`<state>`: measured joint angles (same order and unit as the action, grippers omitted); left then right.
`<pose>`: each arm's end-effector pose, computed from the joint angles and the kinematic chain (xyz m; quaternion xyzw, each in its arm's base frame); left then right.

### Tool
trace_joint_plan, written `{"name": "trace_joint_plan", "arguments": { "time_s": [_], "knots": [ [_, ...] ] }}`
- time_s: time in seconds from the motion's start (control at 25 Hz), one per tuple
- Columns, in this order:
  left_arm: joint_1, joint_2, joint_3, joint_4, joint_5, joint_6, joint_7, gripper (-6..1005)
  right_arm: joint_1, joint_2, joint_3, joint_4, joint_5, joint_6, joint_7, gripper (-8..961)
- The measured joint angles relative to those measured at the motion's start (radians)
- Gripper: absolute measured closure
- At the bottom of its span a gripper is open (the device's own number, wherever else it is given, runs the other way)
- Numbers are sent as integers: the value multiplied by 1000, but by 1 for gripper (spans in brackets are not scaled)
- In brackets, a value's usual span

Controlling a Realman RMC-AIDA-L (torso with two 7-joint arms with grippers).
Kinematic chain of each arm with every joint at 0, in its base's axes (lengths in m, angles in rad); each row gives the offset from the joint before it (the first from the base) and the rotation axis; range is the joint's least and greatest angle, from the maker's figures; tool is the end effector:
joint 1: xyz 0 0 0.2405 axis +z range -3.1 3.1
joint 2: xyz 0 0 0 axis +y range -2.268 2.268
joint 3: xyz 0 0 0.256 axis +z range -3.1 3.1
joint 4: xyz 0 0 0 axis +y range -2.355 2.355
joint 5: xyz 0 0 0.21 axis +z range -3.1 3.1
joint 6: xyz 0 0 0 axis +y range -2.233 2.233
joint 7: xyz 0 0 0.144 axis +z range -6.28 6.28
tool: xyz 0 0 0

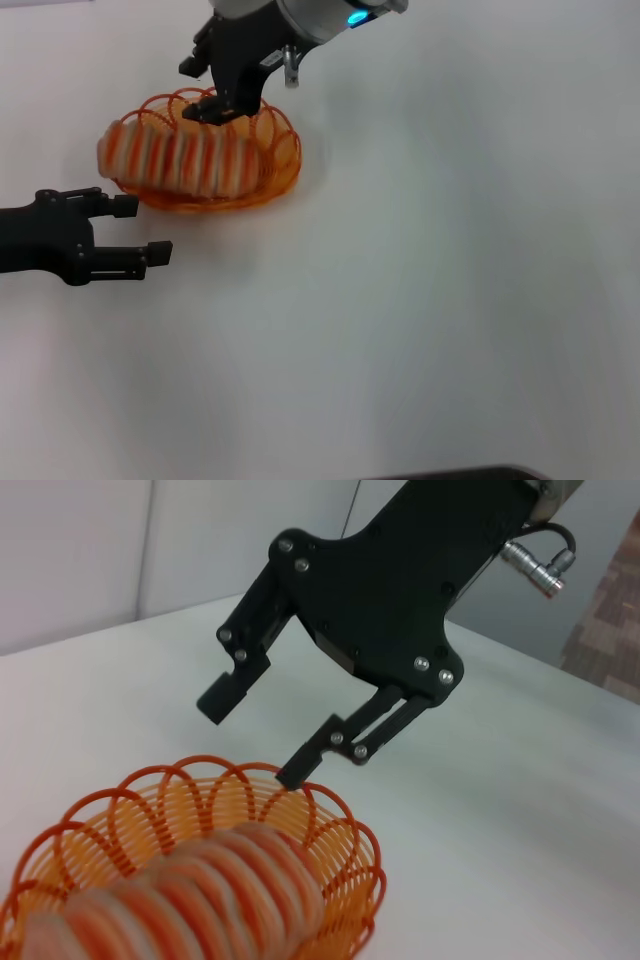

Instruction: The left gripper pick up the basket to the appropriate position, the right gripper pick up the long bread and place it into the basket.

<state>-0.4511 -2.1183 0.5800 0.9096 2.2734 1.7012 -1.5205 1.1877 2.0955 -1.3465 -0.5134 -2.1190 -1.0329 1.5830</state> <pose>-0.2896 0.2990 0.0246 -0.9470 -0.2610 -0.1473 0.1152 0.0602 0.4292 -0.1005 -0.9907 -0.0890 -0.0338 0.0974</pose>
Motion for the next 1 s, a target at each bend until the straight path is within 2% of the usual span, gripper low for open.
{"name": "trace_joint_plan", "arguments": {
  "time_s": [0.24, 0.48, 0.72, 0.92, 1.0],
  "knots": [
    [-3, 1, -3, -2, -1, -21, -1, 143, -153, -8, 67, -172, 107, -84, -11, 463],
    [-10, 2, -3, -4, -2, -37, -5, 141, -298, -25, 267, -224, 150, -288, -27, 463],
    [-14, -1, -3, -5, -6, -47, -11, 141, -446, -65, 430, -227, 181, -517, -73, 465],
    [-13, -3, -10, -16, -6, -73, -19, 142, -555, -112, 512, -176, 183, -594, -140, 467],
    [-9, -4, -29, -23, -9, -80, -19, 142, -589, -122, 546, -146, 183, -605, -168, 468]
  ]
}}
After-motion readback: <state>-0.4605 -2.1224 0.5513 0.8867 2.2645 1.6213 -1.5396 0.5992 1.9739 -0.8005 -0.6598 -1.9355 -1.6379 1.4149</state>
